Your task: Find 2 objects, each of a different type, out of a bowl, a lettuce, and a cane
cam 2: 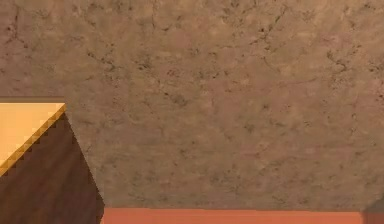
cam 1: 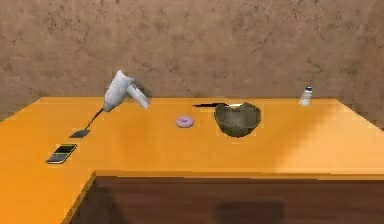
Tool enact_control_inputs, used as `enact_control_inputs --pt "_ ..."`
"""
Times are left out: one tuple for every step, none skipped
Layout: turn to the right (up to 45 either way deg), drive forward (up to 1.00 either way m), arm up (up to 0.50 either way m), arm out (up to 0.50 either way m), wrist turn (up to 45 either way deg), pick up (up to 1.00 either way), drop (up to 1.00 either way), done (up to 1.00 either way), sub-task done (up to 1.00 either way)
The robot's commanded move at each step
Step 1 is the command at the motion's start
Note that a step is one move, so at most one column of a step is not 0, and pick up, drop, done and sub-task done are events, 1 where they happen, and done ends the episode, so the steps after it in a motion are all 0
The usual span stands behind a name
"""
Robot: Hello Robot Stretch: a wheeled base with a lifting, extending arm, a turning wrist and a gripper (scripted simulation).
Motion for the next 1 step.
enact_control_inputs --pt "12.0 0.0 0.0 0.0 0.0 0.0 0.0 0.0 0.0"
